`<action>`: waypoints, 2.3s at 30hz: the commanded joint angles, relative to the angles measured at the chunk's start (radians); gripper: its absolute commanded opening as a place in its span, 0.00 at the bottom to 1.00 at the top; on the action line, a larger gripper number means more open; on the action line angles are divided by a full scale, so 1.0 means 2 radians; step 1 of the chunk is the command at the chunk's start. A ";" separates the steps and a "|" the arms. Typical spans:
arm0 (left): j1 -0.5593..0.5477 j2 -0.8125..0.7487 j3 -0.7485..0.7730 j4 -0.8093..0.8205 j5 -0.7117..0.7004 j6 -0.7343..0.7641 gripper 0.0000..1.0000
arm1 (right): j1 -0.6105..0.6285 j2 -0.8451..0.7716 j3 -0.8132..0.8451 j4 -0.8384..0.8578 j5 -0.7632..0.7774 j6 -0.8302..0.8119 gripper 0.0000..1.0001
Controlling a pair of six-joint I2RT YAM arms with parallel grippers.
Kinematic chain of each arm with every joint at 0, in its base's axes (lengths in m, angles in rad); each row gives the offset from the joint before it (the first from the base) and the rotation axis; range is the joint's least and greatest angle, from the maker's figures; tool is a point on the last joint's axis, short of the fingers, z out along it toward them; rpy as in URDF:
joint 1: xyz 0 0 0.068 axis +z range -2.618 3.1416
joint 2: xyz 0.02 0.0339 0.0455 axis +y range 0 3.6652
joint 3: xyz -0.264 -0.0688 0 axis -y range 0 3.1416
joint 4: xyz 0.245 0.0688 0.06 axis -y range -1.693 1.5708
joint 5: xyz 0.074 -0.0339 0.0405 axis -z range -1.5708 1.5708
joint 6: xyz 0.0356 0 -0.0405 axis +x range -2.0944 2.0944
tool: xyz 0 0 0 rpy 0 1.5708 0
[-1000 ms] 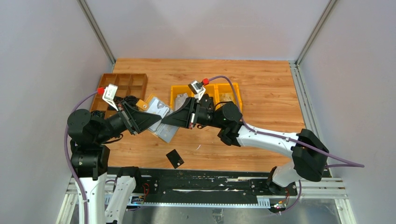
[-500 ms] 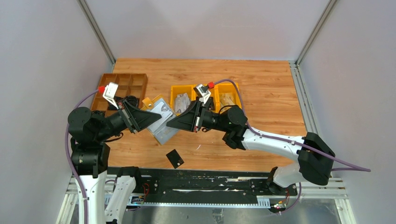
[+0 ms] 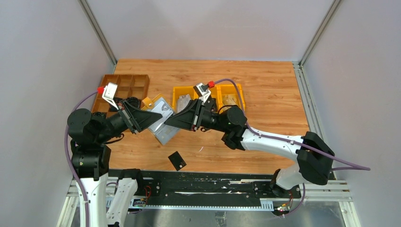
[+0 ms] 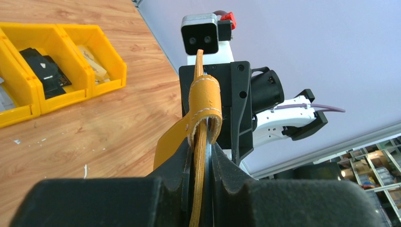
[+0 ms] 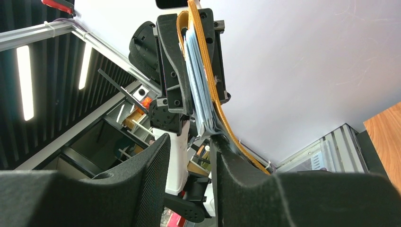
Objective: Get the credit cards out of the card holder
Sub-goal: Remove the credit card from the card holder.
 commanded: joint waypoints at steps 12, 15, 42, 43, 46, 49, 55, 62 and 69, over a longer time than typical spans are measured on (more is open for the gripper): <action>0.002 -0.013 0.000 0.002 0.018 -0.010 0.31 | 0.006 0.035 0.037 0.061 0.024 0.023 0.07; 0.002 -0.011 0.003 0.011 0.021 -0.017 0.35 | 0.007 0.033 0.029 0.067 0.024 0.025 0.00; 0.006 -0.002 0.016 0.028 0.019 -0.025 0.00 | 0.014 0.015 -0.011 0.086 0.025 0.023 0.27; 0.006 -0.001 0.018 0.027 0.019 -0.024 0.00 | 0.015 0.017 -0.006 0.084 0.025 0.023 0.30; 0.006 0.001 0.020 0.026 0.019 -0.022 0.00 | 0.015 0.025 0.006 0.085 0.026 0.027 0.31; 0.006 0.001 0.020 0.023 0.017 -0.017 0.00 | 0.015 0.031 0.016 0.088 0.023 0.034 0.22; 0.006 0.007 0.028 0.020 0.010 -0.009 0.10 | 0.014 0.020 -0.008 0.092 0.026 0.033 0.00; 0.006 0.018 0.051 0.016 -0.005 0.004 0.12 | 0.011 -0.005 -0.066 0.101 0.025 0.029 0.00; 0.006 0.024 0.064 -0.019 -0.032 0.050 0.08 | -0.015 -0.036 -0.112 0.086 -0.007 0.032 0.00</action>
